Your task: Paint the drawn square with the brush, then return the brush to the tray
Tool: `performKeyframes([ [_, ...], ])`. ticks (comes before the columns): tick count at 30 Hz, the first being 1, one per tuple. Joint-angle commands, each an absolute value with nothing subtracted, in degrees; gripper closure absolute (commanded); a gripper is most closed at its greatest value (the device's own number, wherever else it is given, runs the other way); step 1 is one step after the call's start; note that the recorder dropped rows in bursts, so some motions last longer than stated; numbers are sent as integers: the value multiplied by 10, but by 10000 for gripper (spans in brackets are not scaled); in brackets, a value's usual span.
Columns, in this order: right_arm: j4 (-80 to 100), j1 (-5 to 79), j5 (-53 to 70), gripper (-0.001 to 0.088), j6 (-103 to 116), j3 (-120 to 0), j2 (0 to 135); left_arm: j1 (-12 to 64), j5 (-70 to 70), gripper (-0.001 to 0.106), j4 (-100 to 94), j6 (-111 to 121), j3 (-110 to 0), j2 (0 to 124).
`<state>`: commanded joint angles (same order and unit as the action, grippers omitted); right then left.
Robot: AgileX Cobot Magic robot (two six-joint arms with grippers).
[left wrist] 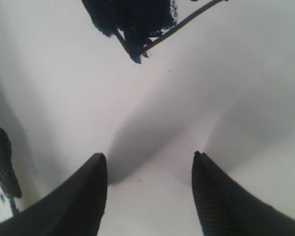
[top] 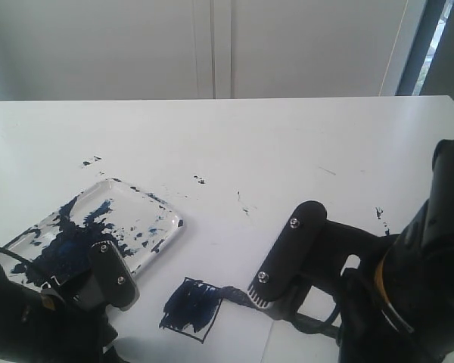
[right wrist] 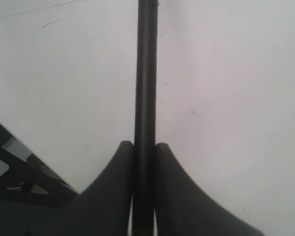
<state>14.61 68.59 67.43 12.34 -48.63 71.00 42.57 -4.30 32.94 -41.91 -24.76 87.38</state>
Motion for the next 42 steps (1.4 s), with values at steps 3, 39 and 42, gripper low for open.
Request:
performKeyframes([
  [3,145,686,666,868,123,-486,716,426,-43,474,329,-419,-248,874],
  [39,149,686,598,868,123,-530,686,426,-44,474,329,-419,-248,874],
  [42,127,686,603,868,123,-548,656,426,-43,474,329,-419,-248,874],
])
